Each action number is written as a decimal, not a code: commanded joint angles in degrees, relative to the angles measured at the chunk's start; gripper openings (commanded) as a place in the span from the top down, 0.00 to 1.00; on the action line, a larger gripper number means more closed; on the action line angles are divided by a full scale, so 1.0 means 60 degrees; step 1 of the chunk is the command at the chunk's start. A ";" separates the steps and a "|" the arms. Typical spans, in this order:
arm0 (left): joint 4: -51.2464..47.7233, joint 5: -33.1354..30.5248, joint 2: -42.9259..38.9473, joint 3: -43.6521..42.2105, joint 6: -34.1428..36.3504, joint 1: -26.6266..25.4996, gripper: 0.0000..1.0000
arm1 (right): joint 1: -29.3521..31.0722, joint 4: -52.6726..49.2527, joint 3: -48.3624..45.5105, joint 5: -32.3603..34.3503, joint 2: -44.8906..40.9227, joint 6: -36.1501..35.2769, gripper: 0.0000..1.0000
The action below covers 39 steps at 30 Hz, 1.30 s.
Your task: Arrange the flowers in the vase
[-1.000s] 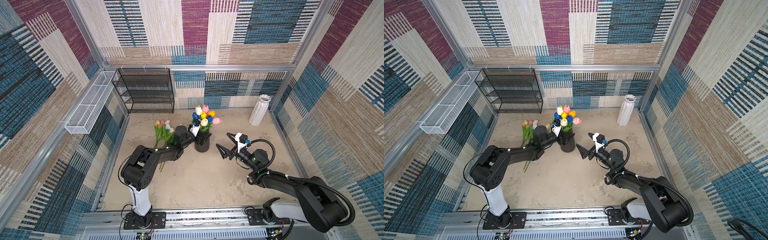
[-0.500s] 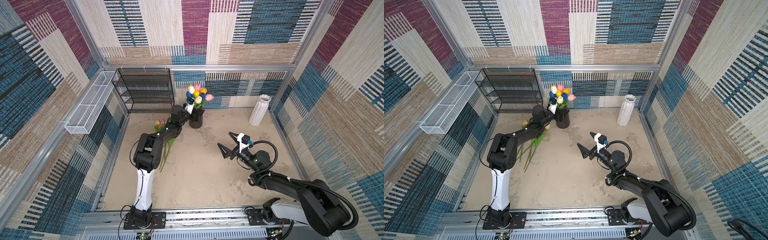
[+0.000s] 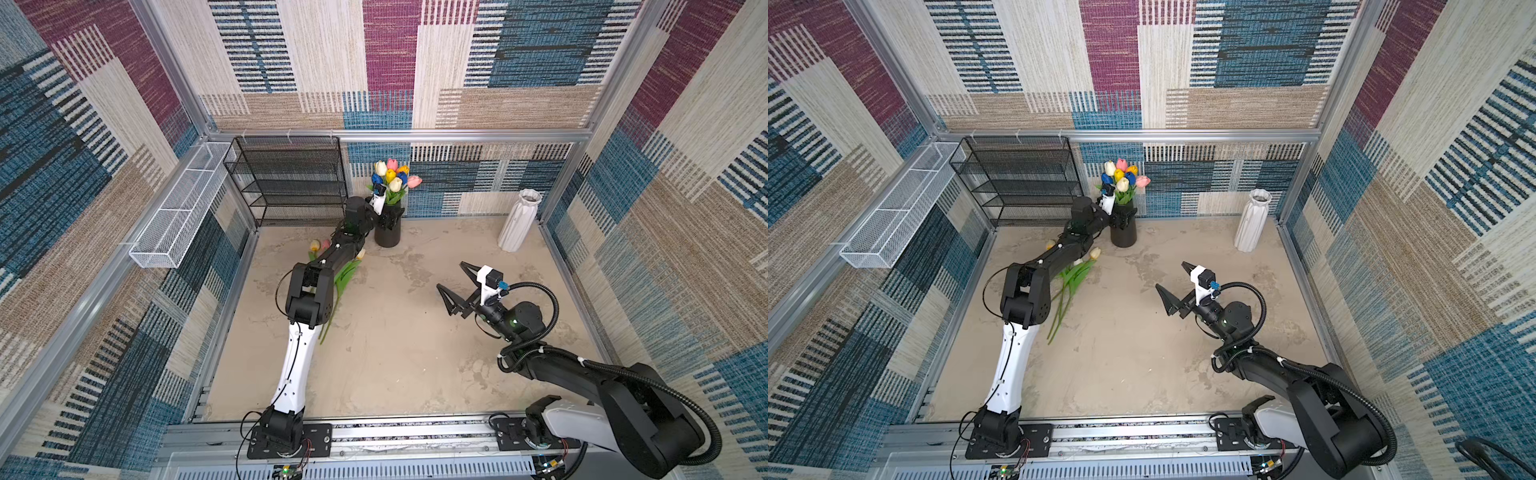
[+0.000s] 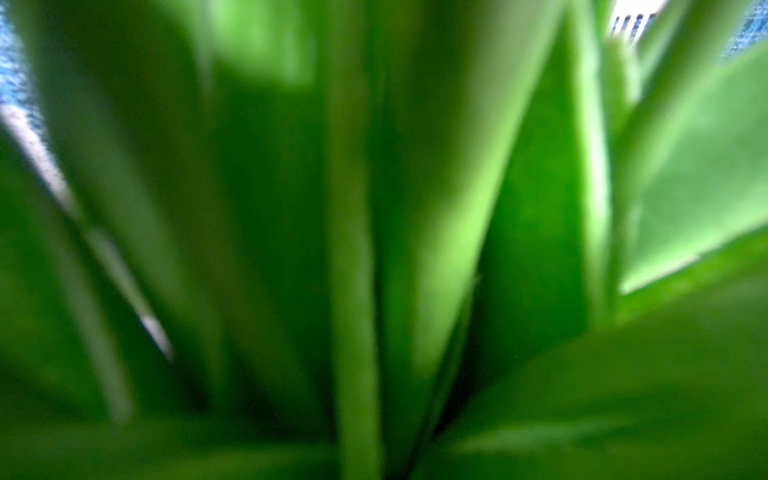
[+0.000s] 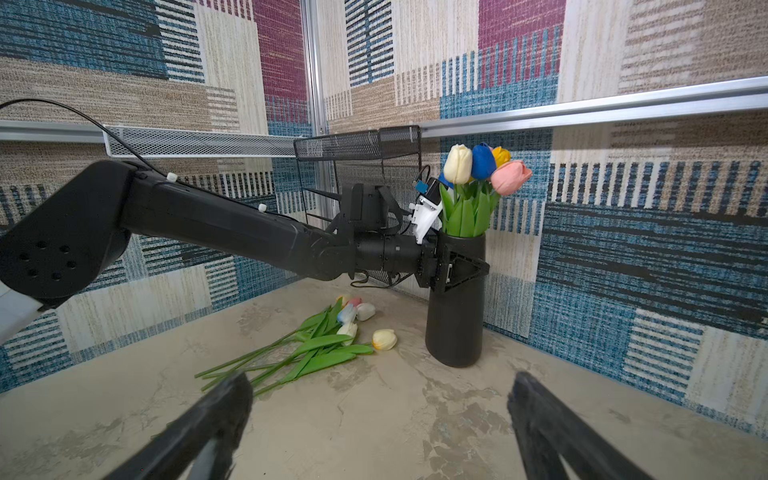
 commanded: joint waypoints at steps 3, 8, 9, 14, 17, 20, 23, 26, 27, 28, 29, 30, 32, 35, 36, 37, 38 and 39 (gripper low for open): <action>0.0945 0.0036 0.0070 0.0160 0.0012 0.0020 0.64 | 0.0005 0.0117 0.0111 0.0183 -0.0060 -0.0101 0.00; 0.1600 0.0063 -0.0218 -0.0435 -0.0062 0.0049 0.11 | 0.0005 0.0037 0.0203 0.0205 -0.0018 -0.0101 0.00; 0.1640 0.0003 -0.0318 -0.0587 -0.0058 0.0049 0.05 | -0.0002 0.0037 0.0205 0.0206 -0.0028 -0.0094 0.00; 0.1875 -0.0089 -0.0921 -0.1520 0.0041 0.0135 0.01 | 0.0005 0.0071 0.0219 0.0252 -0.0061 -0.0088 0.00; 0.2382 -0.0056 -0.1246 -0.2091 -0.0086 0.0266 0.01 | 0.0005 0.0062 0.0234 0.0252 -0.0060 -0.0057 0.00; 0.2594 -0.0074 -0.1668 -0.2768 -0.0090 0.0382 0.01 | -0.0008 -0.0028 0.0303 0.0403 -0.0104 -0.0002 0.00; 0.2835 0.0094 -0.2045 -0.3436 0.0018 0.0472 0.01 | -0.0010 -0.0313 0.0482 0.0563 -0.0167 0.0029 0.00; 0.2832 0.0251 -0.2517 -0.4038 0.0167 0.0504 0.01 | -0.0016 -0.0689 0.0764 0.0903 -0.0191 0.0108 0.00; 0.2889 0.0252 -0.2708 -0.4346 0.0228 0.0505 0.01 | -0.0059 -0.0826 0.0885 0.1073 -0.0233 0.0205 0.00; 0.3007 0.0252 -0.3040 -0.4756 0.0295 0.0504 0.01 | -0.0163 -0.1072 0.1091 0.1155 -0.0248 0.0372 0.00; 0.3190 0.0261 -0.3330 -0.5172 0.0344 0.0504 0.01 | -0.0296 -0.1321 0.1306 0.1112 -0.0241 0.0540 0.00; 0.3452 0.0264 -0.3674 -0.5667 0.0371 0.0504 0.01 | -0.0500 -0.1659 0.1604 0.0969 -0.0190 0.0797 0.00; 0.3765 0.0305 -0.4440 -0.6605 0.0417 0.0491 0.01 | -0.0997 -0.2514 0.2387 0.0538 0.0066 0.1289 0.00; 0.4249 -0.0064 -0.5926 -0.8339 0.0703 0.0377 0.01 | -0.1585 -0.3741 0.3630 0.0081 0.0452 0.1538 0.00; 0.4392 -0.0191 -0.6462 -0.8936 0.0740 0.0325 0.01 | -0.1707 -0.4307 0.4145 0.0132 0.0589 0.1446 0.00; 0.4393 -0.0287 -0.7045 -0.9452 0.0766 0.0249 0.01 | -0.1847 -0.4921 0.4695 0.0262 0.0723 0.1368 0.00; 0.4248 -0.0384 -0.7565 -0.9939 0.0865 0.0162 0.01 | -0.2043 -0.5413 0.5143 0.0365 0.0858 0.1372 0.00; 0.3975 -0.0595 -0.8214 -1.0480 0.1020 0.0005 0.01 | -0.2375 -0.5866 0.5595 0.0362 0.0991 0.1489 0.00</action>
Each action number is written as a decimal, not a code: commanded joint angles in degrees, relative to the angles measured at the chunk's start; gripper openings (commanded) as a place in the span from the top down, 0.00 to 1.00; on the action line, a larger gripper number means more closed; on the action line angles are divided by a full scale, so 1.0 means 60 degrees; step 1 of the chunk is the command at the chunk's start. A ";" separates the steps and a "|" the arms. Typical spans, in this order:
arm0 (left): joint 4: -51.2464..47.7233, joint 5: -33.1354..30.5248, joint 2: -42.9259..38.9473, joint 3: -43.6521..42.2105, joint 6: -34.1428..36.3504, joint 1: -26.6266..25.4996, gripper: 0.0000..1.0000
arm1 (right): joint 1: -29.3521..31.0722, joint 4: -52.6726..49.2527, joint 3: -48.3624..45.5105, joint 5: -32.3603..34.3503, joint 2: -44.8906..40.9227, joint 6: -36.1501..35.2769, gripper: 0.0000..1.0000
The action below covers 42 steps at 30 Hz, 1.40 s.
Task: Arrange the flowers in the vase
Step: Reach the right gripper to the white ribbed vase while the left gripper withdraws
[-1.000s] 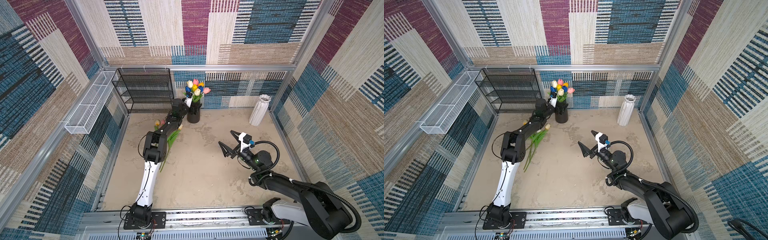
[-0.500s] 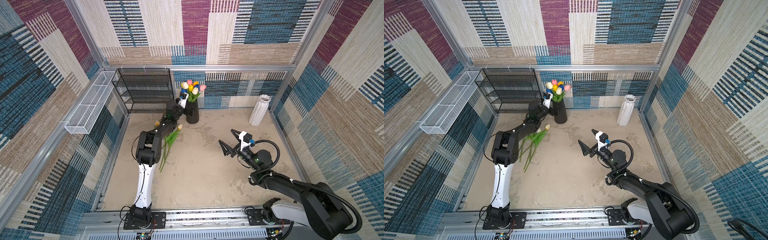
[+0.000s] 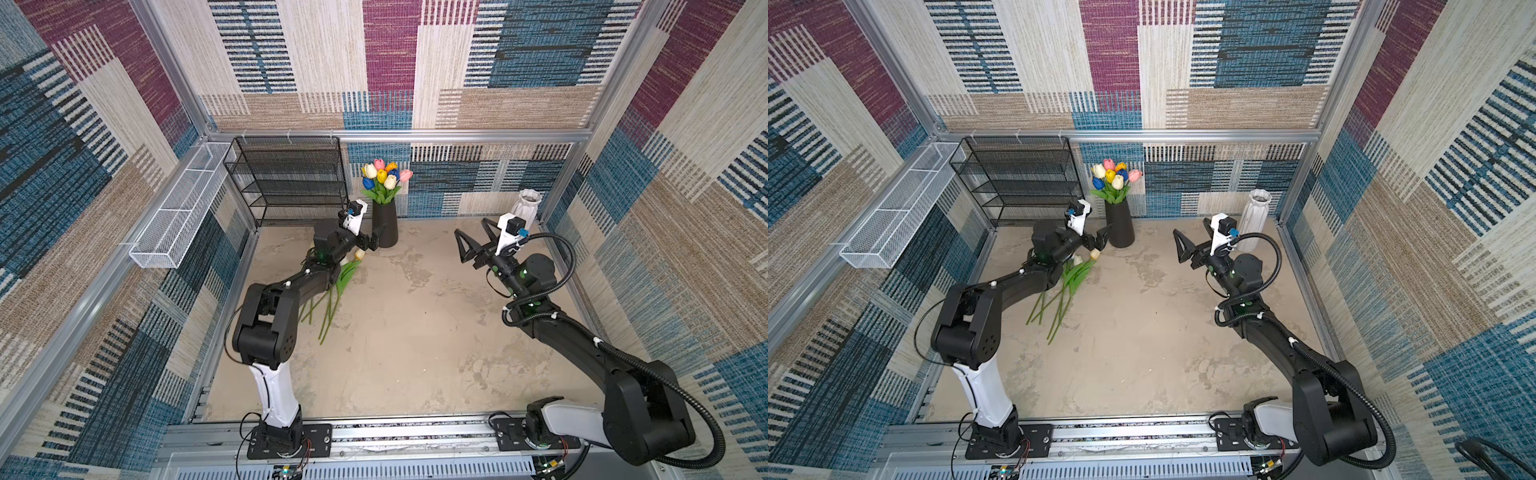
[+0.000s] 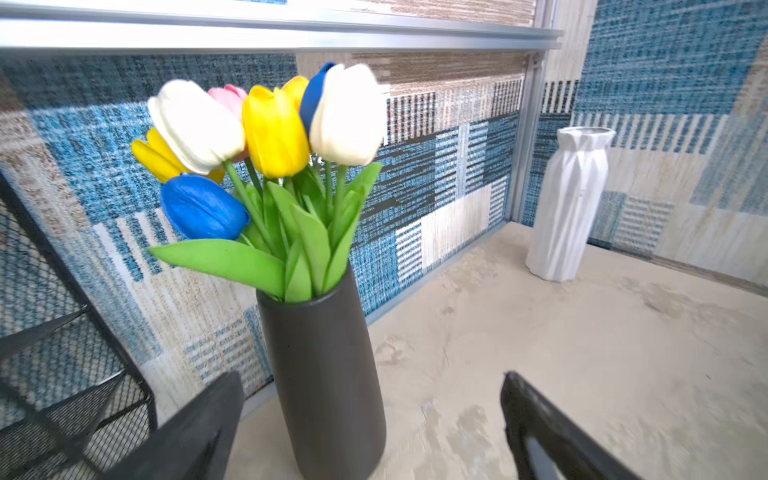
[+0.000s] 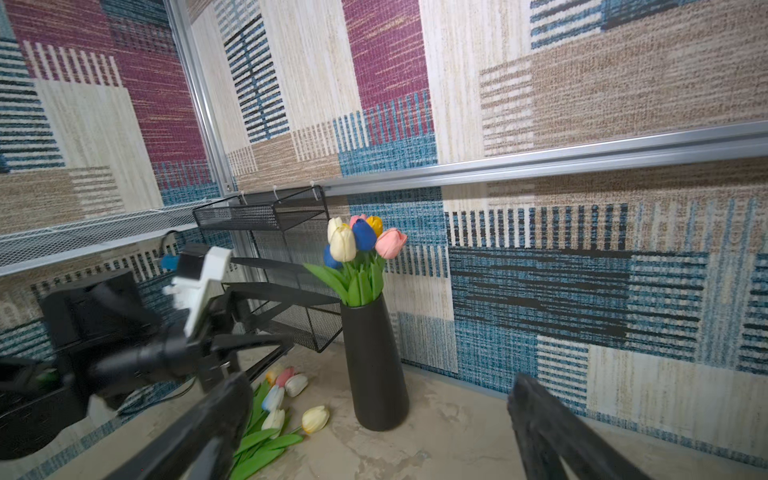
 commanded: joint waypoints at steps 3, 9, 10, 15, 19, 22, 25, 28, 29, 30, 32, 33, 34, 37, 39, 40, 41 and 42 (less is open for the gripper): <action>-0.0004 -0.1127 -0.2647 -0.2266 0.0835 -0.0911 0.01 | -0.1551 -0.2601 0.1820 -0.0205 0.0597 0.0481 0.00; 0.0544 -0.1306 -0.4467 -0.4640 -0.0337 -0.2629 0.01 | -0.3581 -0.2782 0.2277 -0.0429 0.1239 -0.0008 0.00; 0.0601 -0.1350 -0.4543 -0.4881 -0.0517 -0.2900 0.01 | -0.3910 -0.2641 0.2201 -0.0678 0.1346 -0.0136 0.00; 0.0976 -0.1495 -0.4361 -0.5606 -0.0828 -0.3519 0.01 | -0.4664 -0.2226 0.1903 -0.1231 0.2183 -0.1615 0.00; 0.1490 -0.1247 -0.4020 -0.5823 -0.0971 -0.3557 0.01 | -0.5037 -0.1292 0.1631 -0.2309 0.3054 -0.2825 0.00; 0.1436 -0.1064 -0.3778 -0.5641 -0.0971 -0.3557 0.01 | -0.5126 -0.0935 0.1888 -0.1975 0.3833 -0.3428 0.00; 0.1509 -0.0880 -0.3515 -0.5394 -0.0941 -0.3557 0.01 | -0.5271 -0.0527 0.2431 -0.2345 0.4625 -0.3518 0.00; 0.1553 -0.0728 -0.3248 -0.5143 -0.0955 -0.3557 0.02 | -0.5270 -0.0482 0.3203 -0.2451 0.5483 -0.3664 0.00; 0.1539 -0.0692 -0.3171 -0.5057 -0.0956 -0.3557 0.01 | -0.5264 -0.0342 0.3379 -0.2313 0.5713 -0.3599 0.00; 0.1512 -0.0642 -0.3114 -0.4977 -0.0956 -0.3557 0.01 | -0.5271 -0.0167 0.3517 -0.2311 0.5901 -0.3573 0.00; 0.1384 -0.0615 -0.3076 -0.4836 -0.0956 -0.3557 0.02 | -0.5271 -0.0120 0.3928 -0.2624 0.6296 -0.3649 0.00; 0.1329 -0.0588 -0.3065 -0.4784 -0.0929 -0.3557 0.01 | -0.5271 -0.0239 0.4220 -0.2845 0.6517 -0.3744 0.00; 0.1253 -0.0640 -0.3052 -0.4731 -0.0899 -0.3557 0.02 | -0.5271 -0.0396 0.4489 -0.3069 0.6737 -0.3822 0.00; 0.0536 -0.0917 -0.3059 -0.4388 -0.0758 -0.3557 0.02 | -0.5271 -0.0293 0.4999 -0.3257 0.7206 -0.3826 0.00; 0.0273 -0.0881 -0.3088 -0.4232 -0.0653 -0.3557 0.02 | -0.5264 -0.0228 0.5325 -0.3333 0.7510 -0.3865 0.00; 0.0265 -0.0902 -0.3068 -0.4205 -0.0623 -0.3557 0.02 | -0.5271 -0.0252 0.5509 -0.3412 0.7662 -0.3888 0.00; 0.0244 -0.0910 -0.3050 -0.4154 -0.0594 -0.3557 0.02 | -0.5271 -0.0360 0.5751 -0.3545 0.7843 -0.3939 0.00; 0.0147 -0.0910 -0.3039 -0.4079 -0.0561 -0.3557 0.02 | -0.5271 -0.0448 0.5961 -0.3681 0.8016 -0.4009 0.00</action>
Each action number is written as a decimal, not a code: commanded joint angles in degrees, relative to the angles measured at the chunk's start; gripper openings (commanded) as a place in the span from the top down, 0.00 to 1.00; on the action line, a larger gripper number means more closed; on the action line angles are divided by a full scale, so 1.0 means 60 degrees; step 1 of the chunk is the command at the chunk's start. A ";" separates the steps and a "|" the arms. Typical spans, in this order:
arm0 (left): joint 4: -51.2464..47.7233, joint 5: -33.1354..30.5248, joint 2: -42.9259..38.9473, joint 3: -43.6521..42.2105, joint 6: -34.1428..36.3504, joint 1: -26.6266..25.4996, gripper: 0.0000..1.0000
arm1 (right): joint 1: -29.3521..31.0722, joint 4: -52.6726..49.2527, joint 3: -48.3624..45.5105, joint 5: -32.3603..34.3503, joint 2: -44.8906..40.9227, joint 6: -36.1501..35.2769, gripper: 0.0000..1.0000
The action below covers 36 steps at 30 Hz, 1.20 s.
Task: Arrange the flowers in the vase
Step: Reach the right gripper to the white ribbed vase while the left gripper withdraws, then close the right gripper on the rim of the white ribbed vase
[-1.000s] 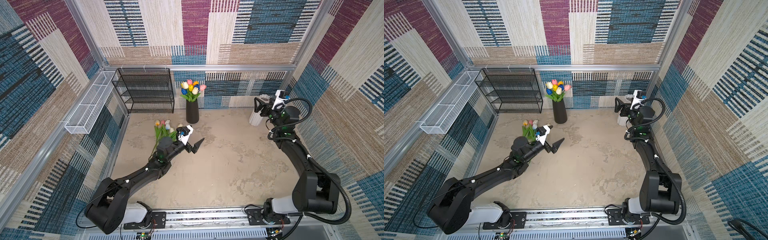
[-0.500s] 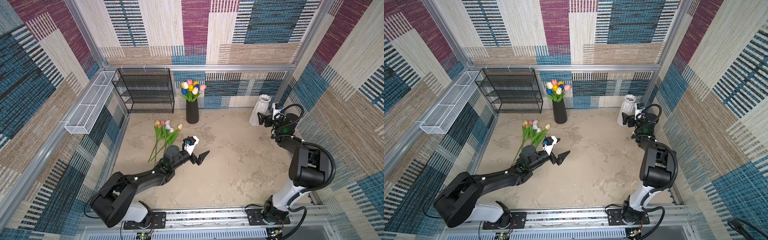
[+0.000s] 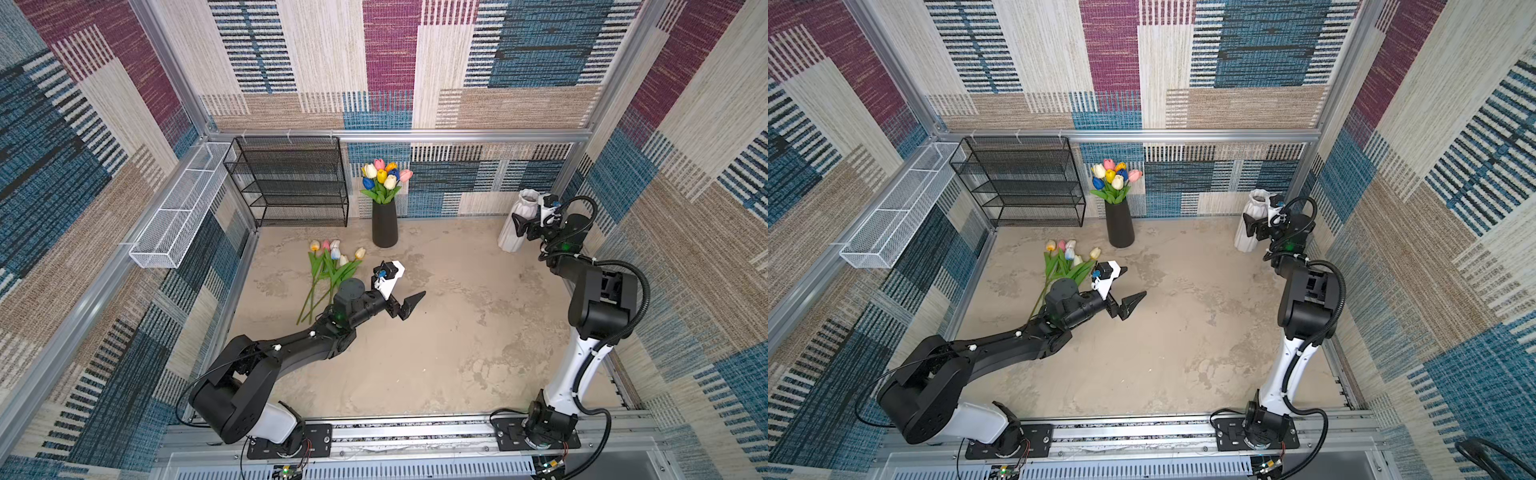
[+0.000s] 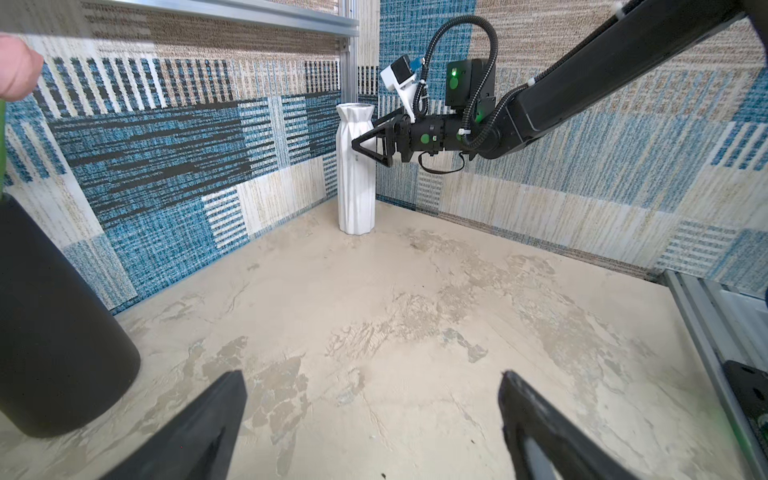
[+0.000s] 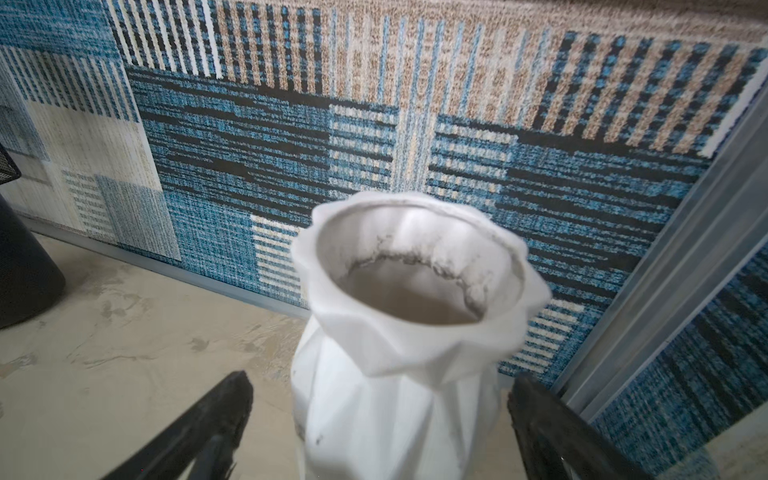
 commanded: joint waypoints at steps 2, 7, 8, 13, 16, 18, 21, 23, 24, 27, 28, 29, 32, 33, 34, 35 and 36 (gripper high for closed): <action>-0.0329 0.0043 0.0050 0.0284 0.0215 0.0002 0.03 | 0.0018 0.0329 0.0627 -0.0669 0.0508 -0.0250 0.00; -0.0269 0.0116 0.0120 0.0311 0.0150 0.0001 0.03 | 0.0018 0.0520 0.1023 -0.1072 0.0997 -0.0291 0.00; -0.0245 0.0078 0.0103 0.0282 0.0117 0.0002 0.03 | 0.0018 0.0511 0.1118 -0.1176 0.1076 -0.0283 0.00; -0.0286 -0.0133 -0.0113 0.0135 0.0097 0.0002 0.03 | 0.0018 0.0762 0.1188 -0.1390 0.1274 -0.0199 0.07; -0.0323 -0.0294 -0.0273 0.0008 0.0164 0.0002 0.03 | 0.0018 0.0847 0.1163 -0.1564 0.1292 -0.0181 0.20; -0.0372 -0.0433 -0.0379 -0.0070 0.0208 0.0004 0.04 | 0.0018 0.0911 0.1132 -0.1611 0.1282 -0.0182 0.25; -0.0497 -0.0587 -0.0497 -0.0118 0.0302 0.0002 0.04 | 0.0018 0.0953 0.1096 -0.1685 0.1261 -0.0233 0.30; -0.0593 -0.0722 -0.0564 -0.0147 0.0318 0.0002 0.04 | 0.0018 0.0996 0.1061 -0.1714 0.1222 -0.0235 0.33; -0.0619 -0.0757 -0.0597 -0.0160 0.0331 0.0002 0.04 | 0.0018 0.1002 0.1045 -0.1735 0.1206 -0.0231 0.33; -0.0709 -0.0955 -0.0720 -0.0191 0.0369 0.0002 0.04 | 0.0018 0.1151 0.0911 -0.1852 0.1093 -0.0155 0.38; -0.0739 -0.1110 -0.0781 -0.0214 0.0348 0.0002 0.04 | 0.0018 0.1254 0.0777 -0.1961 0.0984 -0.0056 0.42; -0.0761 -0.1263 -0.0858 -0.0228 0.0347 0.0010 0.04 | 0.0018 0.1465 0.0565 -0.2064 0.0815 0.0075 0.45; -0.1138 -0.1998 -0.1172 -0.0192 0.0255 0.0089 0.03 | 0.0124 0.2385 -0.0441 -0.2408 0.0104 0.0684 0.55; -0.1312 -0.2148 -0.1274 -0.0160 0.0197 0.0178 0.03 | 0.0212 0.2689 -0.0825 -0.2404 -0.0159 0.0860 0.56; -0.1514 -0.2208 -0.1351 -0.0095 0.0109 0.0312 0.02 | 0.0351 0.3053 -0.1294 -0.2381 -0.0493 0.0996 0.59; -0.1726 -0.2200 -0.1411 -0.0026 -0.0014 0.0479 0.02 | 0.0503 0.3259 -0.1671 -0.2367 -0.0791 0.1065 0.60; -0.1864 -0.2218 -0.1447 0.0052 -0.0188 0.0705 0.02 | 0.0739 0.3423 -0.2103 -0.2289 -0.1131 0.1065 0.61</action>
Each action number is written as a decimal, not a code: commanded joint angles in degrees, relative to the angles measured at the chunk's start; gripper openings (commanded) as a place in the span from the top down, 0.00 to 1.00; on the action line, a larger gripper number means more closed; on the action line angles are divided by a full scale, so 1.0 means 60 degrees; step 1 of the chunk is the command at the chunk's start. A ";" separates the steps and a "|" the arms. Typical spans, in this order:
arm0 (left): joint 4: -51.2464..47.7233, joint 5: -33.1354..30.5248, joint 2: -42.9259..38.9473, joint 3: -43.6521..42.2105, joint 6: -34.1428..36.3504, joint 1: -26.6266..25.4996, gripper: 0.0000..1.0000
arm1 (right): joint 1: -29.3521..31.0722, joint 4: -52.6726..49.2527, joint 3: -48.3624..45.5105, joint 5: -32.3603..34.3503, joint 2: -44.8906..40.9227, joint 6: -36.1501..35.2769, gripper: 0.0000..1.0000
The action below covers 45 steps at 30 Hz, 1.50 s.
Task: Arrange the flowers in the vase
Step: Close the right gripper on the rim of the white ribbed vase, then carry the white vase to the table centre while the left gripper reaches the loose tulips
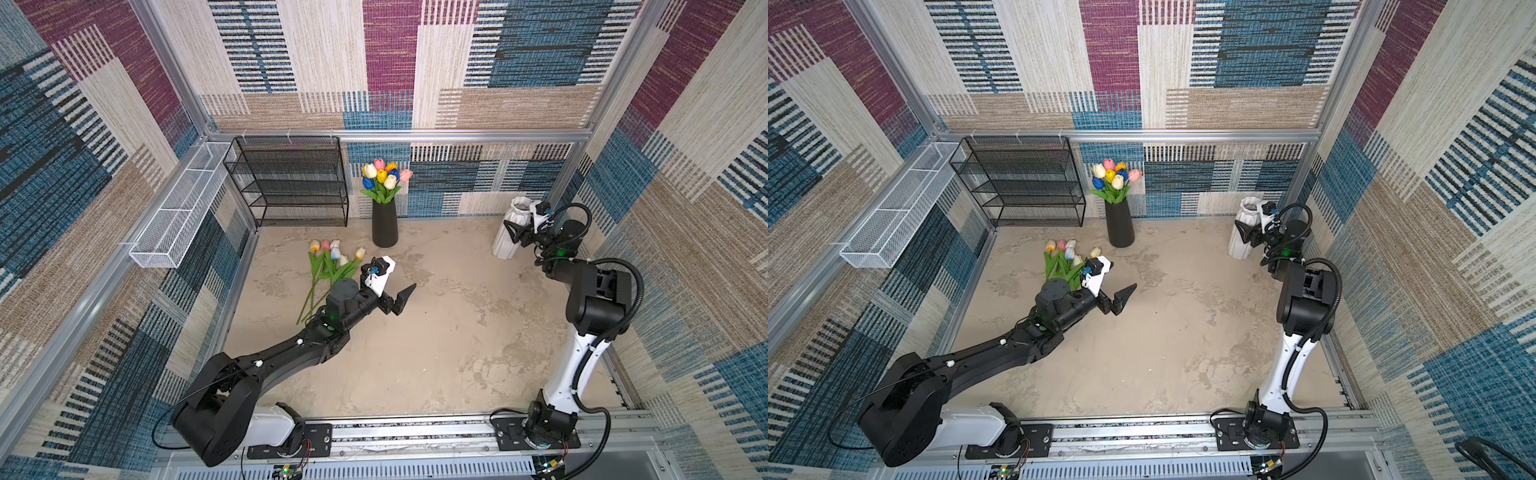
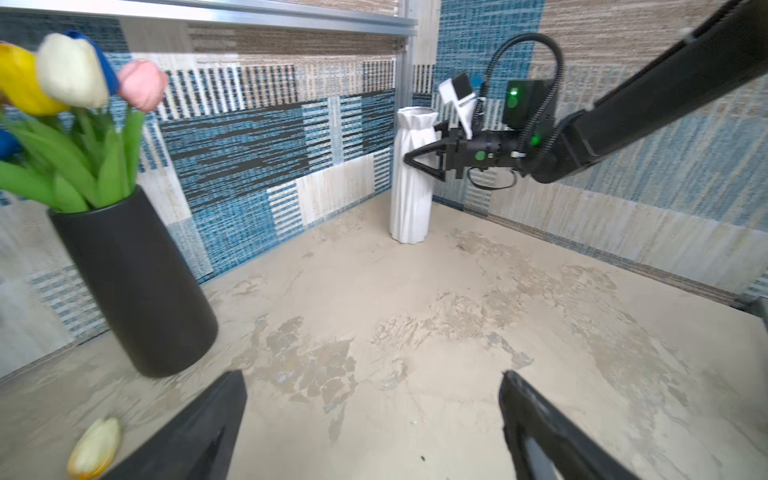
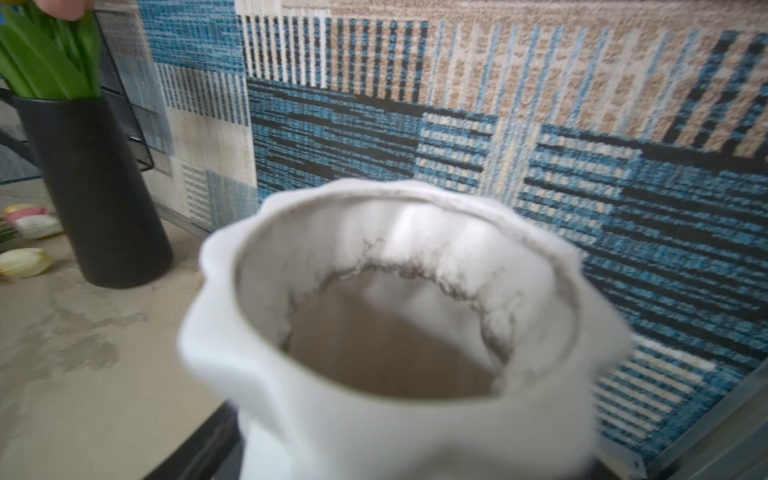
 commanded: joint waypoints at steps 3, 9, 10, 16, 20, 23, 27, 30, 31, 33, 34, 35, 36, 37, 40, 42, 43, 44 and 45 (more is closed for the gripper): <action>-0.1404 -0.0582 -0.0227 0.0240 -0.0624 0.0926 0.03 | 0.1198 0.2056 -0.1782 0.0010 -0.1912 0.0509 0.64; -0.2529 -0.1039 -0.0570 0.0032 -0.1360 0.2106 0.04 | 0.3739 0.1934 -0.3583 0.0702 -0.4040 0.0210 0.67; -0.2666 -0.1070 -0.0649 -0.0006 -0.1433 0.2265 0.04 | 0.4137 0.1901 -0.3714 0.0597 -0.4185 0.0257 0.67; -0.4057 -0.1581 -0.1233 0.0086 -0.1069 0.2472 0.04 | 0.6196 0.1544 -0.4653 0.1108 -0.4963 0.0411 0.69; -0.4823 -0.1491 -0.1522 0.0096 -0.0981 0.2487 0.05 | 0.6792 0.1444 -0.5315 0.1152 -0.5349 0.0661 0.70; -0.5654 -0.1341 -0.1684 0.0203 -0.0885 0.2487 0.10 | 0.7152 0.1197 -0.5740 0.1255 -0.5605 0.0384 0.70; -0.6644 -0.1146 -0.1770 0.0397 -0.0806 0.2487 0.21 | 0.7327 0.1369 -0.6169 0.1192 -0.5571 0.0125 0.70; -0.7264 -0.1079 -0.1727 0.0553 -0.0755 0.2452 0.21 | 0.7434 0.1733 -0.6323 0.1156 -0.5326 0.0032 0.70; -0.7426 -0.1071 -0.1679 0.0602 -0.0687 0.2409 0.22 | 0.7503 0.1730 -0.6307 0.1195 -0.5257 -0.0094 0.70; -0.7719 -0.1285 -0.1523 0.0728 -0.0581 0.2288 0.22 | 0.7618 0.1862 -0.6371 0.1369 -0.5184 -0.0268 0.70; -0.7869 -0.1351 -0.1388 0.0819 -0.0540 0.2257 0.22 | 0.7630 0.2026 -0.6438 0.1388 -0.5120 -0.0266 0.69; -0.8015 -0.1378 -0.1170 0.0917 -0.0520 0.2228 0.23 | 0.7637 0.2181 -0.6493 0.1391 -0.5057 -0.0302 0.69; -0.8188 -0.1364 -0.0938 0.1090 -0.0518 0.2198 0.24 | 0.7637 0.2242 -0.6533 0.1385 -0.5009 -0.0333 0.68; -0.8355 -0.1308 -0.0751 0.1234 -0.0487 0.2170 0.28 | 0.7646 0.2303 -0.6562 0.1399 -0.4955 -0.0326 0.68; -0.8613 -0.1507 -0.0227 0.1479 -0.0518 0.2064 0.31 | 0.7666 0.2625 -0.6658 0.1309 -0.4757 -0.0296 0.66; -0.8777 -0.1847 0.0133 0.1641 -0.0634 0.2077 0.32 | 0.7687 0.2679 -0.6608 0.1229 -0.4583 -0.0251 0.64; -0.8910 -0.1978 0.0309 0.1750 -0.0671 0.2077 0.33 | 0.7701 0.2687 -0.6611 0.1249 -0.4561 -0.0253 0.61; -0.9161 -0.2122 0.0543 0.1971 -0.0721 0.2084 0.34 | 0.7724 0.2736 -0.6654 0.1269 -0.4601 -0.0288 0.56; -0.9513 -0.2246 0.0786 0.2234 -0.0809 0.2092 0.36 | 0.7740 0.2829 -0.6720 0.1317 -0.4679 -0.0287 0.51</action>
